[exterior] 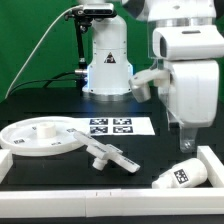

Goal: Assemble round table

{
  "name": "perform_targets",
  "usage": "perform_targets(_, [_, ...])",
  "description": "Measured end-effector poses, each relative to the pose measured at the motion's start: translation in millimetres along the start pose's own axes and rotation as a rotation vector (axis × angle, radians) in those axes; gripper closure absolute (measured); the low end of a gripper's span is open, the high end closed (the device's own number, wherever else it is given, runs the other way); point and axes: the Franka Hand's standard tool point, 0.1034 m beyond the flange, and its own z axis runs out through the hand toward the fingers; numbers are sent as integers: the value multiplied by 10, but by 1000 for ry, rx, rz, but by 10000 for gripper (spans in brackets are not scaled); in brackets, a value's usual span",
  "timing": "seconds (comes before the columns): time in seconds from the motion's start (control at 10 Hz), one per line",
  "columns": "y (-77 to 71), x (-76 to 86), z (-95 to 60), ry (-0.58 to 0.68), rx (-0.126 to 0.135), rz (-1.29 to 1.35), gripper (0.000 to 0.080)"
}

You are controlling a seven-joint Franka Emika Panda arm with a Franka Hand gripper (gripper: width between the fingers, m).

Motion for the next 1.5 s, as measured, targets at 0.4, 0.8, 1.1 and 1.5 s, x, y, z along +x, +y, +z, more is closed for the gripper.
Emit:
perform_targets(0.4, [-28, -57, 117, -5, -23, -232, 150])
perform_targets(0.8, [-230, -28, 433, 11, -15, -256, 150])
perform_targets(1.1, [-340, -42, 642, 20, 3, -255, 150])
perform_targets(1.5, [-345, -75, 711, 22, 12, -245, 150])
